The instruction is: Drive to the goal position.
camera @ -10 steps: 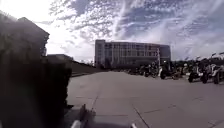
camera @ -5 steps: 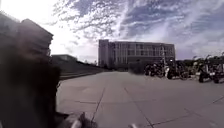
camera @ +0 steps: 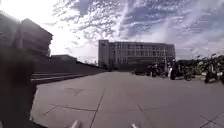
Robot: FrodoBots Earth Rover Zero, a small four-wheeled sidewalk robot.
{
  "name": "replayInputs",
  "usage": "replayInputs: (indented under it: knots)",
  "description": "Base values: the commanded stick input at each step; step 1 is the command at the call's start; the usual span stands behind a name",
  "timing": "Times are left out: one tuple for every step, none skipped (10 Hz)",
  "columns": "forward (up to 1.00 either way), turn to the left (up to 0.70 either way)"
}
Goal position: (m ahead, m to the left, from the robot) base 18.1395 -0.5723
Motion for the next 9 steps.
replayInputs:
  knots:
    - [0.70, 0.00]
    - [0.70, 0.00]
    - [0.70, 0.00]
    - [0.70, 0.00]
    - [0.70, 0.00]
    - [0.70, 0.00]
    - [0.70, 0.00]
    - [0.70, 0.00]
    - [0.70, 0.00]
